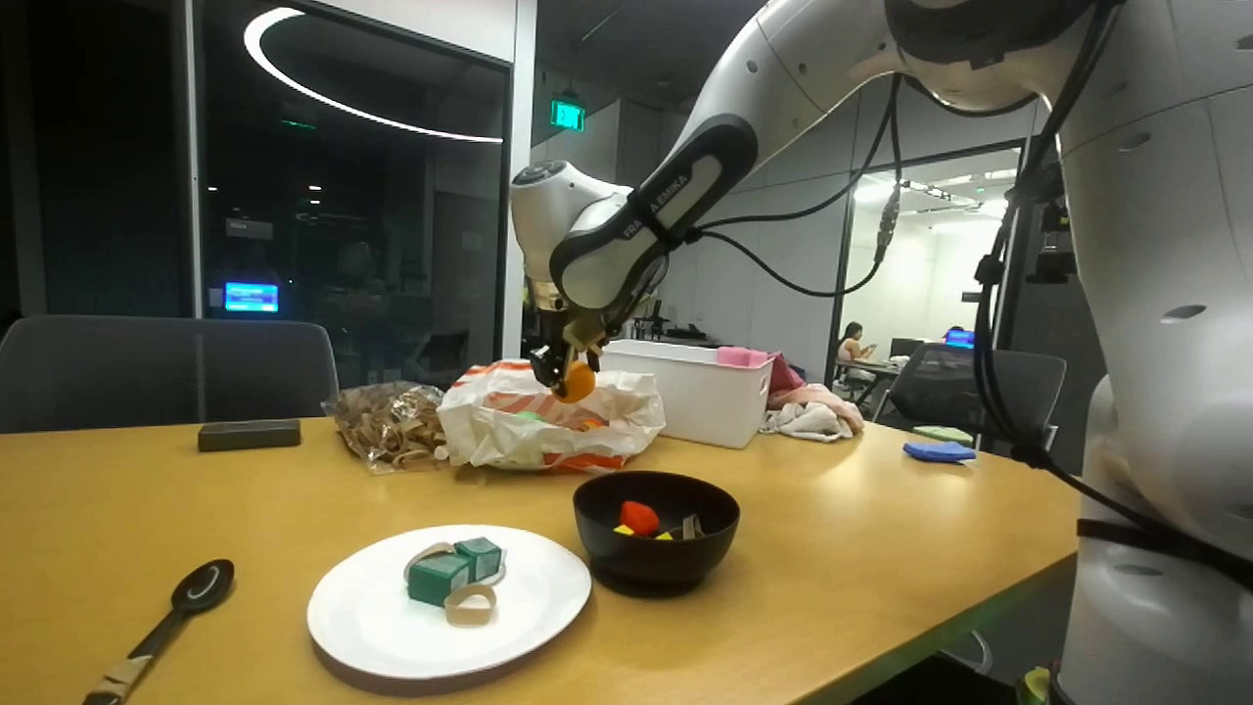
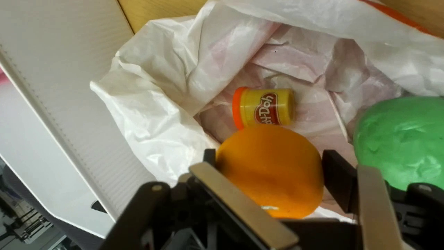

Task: Shift some objects to the plastic

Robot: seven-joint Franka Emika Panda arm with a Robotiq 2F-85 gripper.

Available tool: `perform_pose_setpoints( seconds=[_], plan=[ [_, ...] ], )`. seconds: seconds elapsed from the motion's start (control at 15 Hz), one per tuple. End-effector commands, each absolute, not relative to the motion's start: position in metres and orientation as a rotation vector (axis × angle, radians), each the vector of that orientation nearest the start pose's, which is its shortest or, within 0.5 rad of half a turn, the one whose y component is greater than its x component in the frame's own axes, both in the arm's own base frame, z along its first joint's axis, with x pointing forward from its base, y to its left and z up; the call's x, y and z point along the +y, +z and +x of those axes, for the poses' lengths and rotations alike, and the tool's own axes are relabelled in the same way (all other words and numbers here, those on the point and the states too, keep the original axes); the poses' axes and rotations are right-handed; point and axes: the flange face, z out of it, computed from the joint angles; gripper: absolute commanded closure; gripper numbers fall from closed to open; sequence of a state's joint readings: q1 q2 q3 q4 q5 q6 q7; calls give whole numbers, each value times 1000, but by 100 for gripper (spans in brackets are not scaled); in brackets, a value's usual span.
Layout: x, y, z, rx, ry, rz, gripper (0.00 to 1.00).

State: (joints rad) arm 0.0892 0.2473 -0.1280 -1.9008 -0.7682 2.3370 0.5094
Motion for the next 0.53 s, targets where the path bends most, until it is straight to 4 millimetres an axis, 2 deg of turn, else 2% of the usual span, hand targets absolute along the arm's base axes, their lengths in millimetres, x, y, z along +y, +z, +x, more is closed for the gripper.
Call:
perform_pose_setpoints(
  seconds=[0.0,0.47],
  plan=[
    [-39,395,655,-77,439,2558,48],
    [-53,387,663,-156,401,2606,48]
  ],
)
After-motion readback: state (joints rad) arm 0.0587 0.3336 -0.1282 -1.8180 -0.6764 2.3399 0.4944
